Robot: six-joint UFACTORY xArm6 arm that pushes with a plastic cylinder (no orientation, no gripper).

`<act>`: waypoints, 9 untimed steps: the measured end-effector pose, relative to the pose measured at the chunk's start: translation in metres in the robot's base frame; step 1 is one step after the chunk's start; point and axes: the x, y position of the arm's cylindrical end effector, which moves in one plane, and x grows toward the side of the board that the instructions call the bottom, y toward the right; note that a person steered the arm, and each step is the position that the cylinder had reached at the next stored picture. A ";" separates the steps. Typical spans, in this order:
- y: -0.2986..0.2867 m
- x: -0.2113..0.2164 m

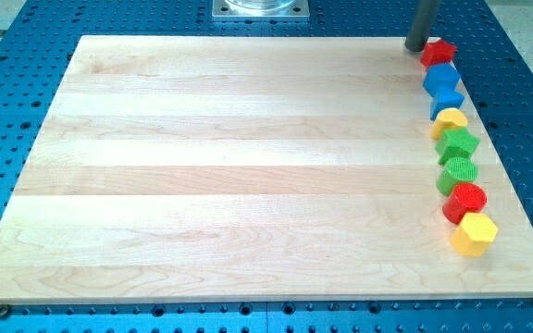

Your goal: Push the red star into the blue cube

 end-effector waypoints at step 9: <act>0.045 0.040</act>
